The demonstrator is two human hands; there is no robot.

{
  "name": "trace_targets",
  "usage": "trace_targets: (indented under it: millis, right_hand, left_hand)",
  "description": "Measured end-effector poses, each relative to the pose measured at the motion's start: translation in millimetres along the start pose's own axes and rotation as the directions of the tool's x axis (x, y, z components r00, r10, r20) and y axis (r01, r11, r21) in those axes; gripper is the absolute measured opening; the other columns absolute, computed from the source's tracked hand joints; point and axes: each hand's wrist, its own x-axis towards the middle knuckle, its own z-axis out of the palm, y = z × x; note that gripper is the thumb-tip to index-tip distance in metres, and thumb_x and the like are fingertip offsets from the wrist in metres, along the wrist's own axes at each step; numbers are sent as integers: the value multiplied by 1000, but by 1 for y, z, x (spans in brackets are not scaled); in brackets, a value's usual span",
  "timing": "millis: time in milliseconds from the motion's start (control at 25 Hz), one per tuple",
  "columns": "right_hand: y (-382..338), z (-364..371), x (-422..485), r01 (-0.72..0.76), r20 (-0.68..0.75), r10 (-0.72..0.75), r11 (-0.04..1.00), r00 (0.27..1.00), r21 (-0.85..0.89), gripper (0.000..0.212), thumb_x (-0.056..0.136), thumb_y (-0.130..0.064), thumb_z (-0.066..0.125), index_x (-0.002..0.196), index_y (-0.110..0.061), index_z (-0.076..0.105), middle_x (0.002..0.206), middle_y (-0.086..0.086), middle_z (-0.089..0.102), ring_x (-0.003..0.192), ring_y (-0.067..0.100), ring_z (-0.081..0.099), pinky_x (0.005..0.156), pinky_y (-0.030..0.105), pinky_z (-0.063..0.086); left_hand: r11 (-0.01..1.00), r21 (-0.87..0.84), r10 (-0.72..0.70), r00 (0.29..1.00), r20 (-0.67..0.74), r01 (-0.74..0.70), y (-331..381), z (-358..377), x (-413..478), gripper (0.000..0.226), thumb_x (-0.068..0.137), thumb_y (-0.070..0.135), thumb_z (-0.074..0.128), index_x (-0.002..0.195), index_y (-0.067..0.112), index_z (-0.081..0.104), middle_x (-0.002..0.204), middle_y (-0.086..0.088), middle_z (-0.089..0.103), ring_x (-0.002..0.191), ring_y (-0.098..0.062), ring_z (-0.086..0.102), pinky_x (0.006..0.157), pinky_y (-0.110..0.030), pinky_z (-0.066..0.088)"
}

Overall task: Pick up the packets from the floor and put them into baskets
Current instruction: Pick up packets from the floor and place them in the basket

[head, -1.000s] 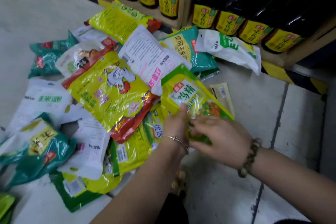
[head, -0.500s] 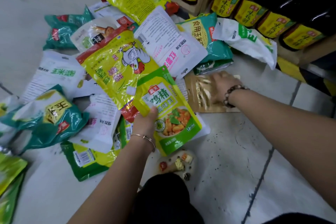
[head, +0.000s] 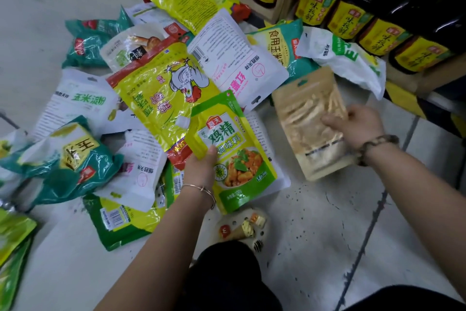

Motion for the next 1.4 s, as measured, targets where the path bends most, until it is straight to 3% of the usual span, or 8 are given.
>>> trace_targets:
  millis: [120, 240, 480, 640, 880, 1040, 1200, 1400]
  right_hand:
    - [-33, 3, -8, 17, 83, -44, 955, 996, 295, 13, 77, -27, 73, 83, -25, 62, 88, -2, 67, 81, 16, 64, 76, 34, 52]
    - [-58, 36, -27, 51, 247, -150, 929, 957, 366, 18, 79, -9, 71, 86, -21, 61, 94, 5, 68, 90, 24, 66, 87, 45, 52]
    - [-73, 71, -46, 47, 315, -150, 949, 937, 312, 23, 78, -10, 72, 99, -13, 63, 100, 9, 68, 92, 25, 66, 88, 47, 51]
    - [-80, 89, -58, 99, 265, -173, 958, 949, 269, 28, 77, -12, 73, 103, -11, 63, 100, 7, 68, 92, 22, 65, 85, 43, 52]
    - [-65, 85, -28, 11, 121, -40, 971, 992, 237, 9, 81, -26, 68, 85, -25, 59, 99, 3, 69, 84, 15, 65, 76, 30, 53]
    - [-28, 92, -12, -133, 220, 160, 982, 962, -133, 51, 74, -35, 74, 116, -16, 54, 120, 5, 59, 99, 19, 55, 80, 24, 38]
    - [-20, 113, -20, -177, 312, 224, 969, 923, -173, 74, 66, -44, 78, 125, -13, 47, 120, 5, 55, 102, 22, 53, 79, 25, 37]
    - [-28, 132, -28, -168, 332, 203, 977, 921, -130, 36, 73, -42, 70, 94, -14, 65, 86, 4, 66, 77, 23, 63, 67, 29, 48]
  left_hand:
    - [999, -31, -31, 999, 16, 31, 3, 2, 3, 31, 91, 27, 58, 111, 3, 58, 112, -16, 64, 107, -34, 59, 97, -50, 44]
    - [989, -130, -65, 995, 71, 74, 5, 5, 3, 24, 93, 29, 56, 105, 10, 64, 111, -14, 66, 107, -35, 60, 97, -56, 44]
    - [963, -210, -132, 977, 169, 166, 10, 3, 3, 46, 85, 52, 54, 104, 10, 64, 116, -17, 64, 109, -35, 60, 97, -53, 44]
    - [963, -251, -28, 964, 266, 98, 13, 9, -6, 24, 82, 20, 66, 102, 6, 66, 86, -3, 74, 80, -18, 71, 71, -32, 57]
    - [978, -150, 149, 988, 31, -143, 36, -25, 1, 8, 77, 9, 73, 83, 12, 67, 69, 10, 72, 64, -6, 68, 56, -18, 52]
    - [967, -180, 170, 984, -60, -178, 43, -52, 8, 10, 78, 8, 72, 81, 14, 66, 67, 12, 71, 63, -5, 68, 54, -19, 52]
    - [959, -261, 91, 991, -96, -113, 36, -57, 6, 10, 79, 3, 70, 84, 11, 66, 69, 8, 72, 63, -9, 69, 55, -21, 52]
    - [935, -348, 33, 996, -84, -60, 36, -50, 1, 13, 78, 0, 69, 90, 4, 65, 67, 4, 72, 61, -12, 69, 49, -22, 52]
